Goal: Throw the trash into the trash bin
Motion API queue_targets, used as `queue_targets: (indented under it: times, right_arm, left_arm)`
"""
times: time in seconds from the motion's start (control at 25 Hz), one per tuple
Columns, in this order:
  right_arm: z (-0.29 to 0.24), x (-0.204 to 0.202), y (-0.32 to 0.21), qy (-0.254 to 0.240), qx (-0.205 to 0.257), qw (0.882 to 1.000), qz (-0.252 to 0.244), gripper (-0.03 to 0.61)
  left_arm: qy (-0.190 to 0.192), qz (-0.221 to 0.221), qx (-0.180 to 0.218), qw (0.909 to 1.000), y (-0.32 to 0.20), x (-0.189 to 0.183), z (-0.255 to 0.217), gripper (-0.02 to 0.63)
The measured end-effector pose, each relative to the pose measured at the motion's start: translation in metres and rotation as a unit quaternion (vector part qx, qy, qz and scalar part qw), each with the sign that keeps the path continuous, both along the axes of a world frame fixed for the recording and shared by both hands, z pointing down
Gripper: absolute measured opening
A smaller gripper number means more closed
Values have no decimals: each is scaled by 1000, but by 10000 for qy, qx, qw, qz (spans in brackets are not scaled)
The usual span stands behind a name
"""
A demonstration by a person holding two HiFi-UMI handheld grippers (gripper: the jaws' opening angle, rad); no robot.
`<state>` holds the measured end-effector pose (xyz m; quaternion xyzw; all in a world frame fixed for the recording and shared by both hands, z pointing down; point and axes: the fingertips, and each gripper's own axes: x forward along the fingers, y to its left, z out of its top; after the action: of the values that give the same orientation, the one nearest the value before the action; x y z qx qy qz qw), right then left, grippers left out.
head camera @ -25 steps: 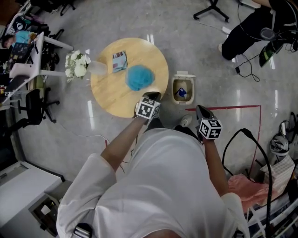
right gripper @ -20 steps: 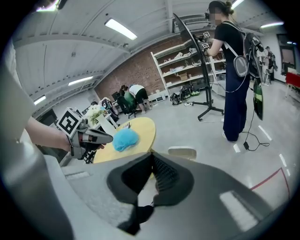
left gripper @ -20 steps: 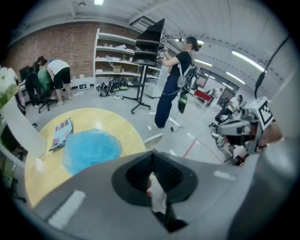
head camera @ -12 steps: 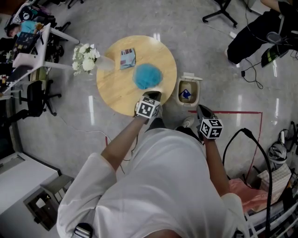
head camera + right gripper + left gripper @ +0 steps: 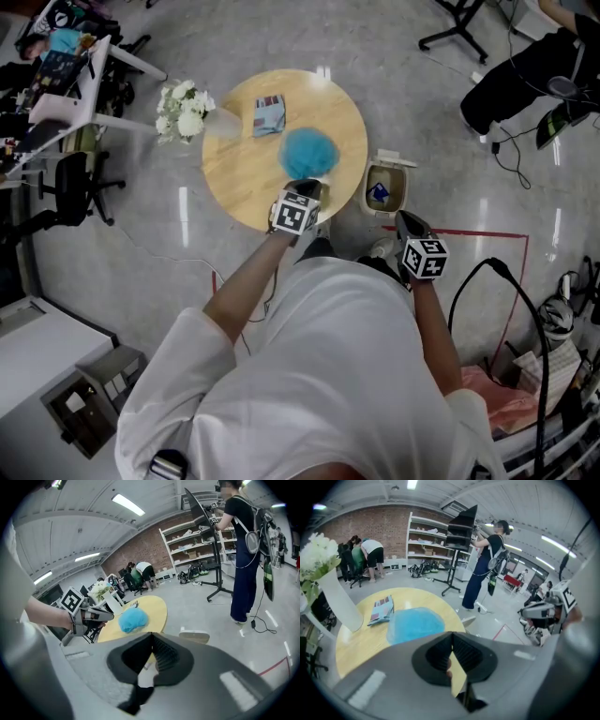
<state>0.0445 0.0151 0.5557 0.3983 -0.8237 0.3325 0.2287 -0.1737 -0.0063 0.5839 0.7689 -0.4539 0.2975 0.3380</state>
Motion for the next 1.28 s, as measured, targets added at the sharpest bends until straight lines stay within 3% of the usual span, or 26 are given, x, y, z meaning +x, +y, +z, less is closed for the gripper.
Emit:
queue_targets:
  times: [0.48, 1.28]
  right_arm:
    - [0, -19, -4, 71, -14, 9999, -81, 2]
    - [9, -27, -2, 239, -179, 9995, 122, 2]
  left_arm:
    - [-72, -192, 42, 9998, -10, -31, 8, 11]
    - [-399, -228, -101, 9989, -29, -70, 38, 121]
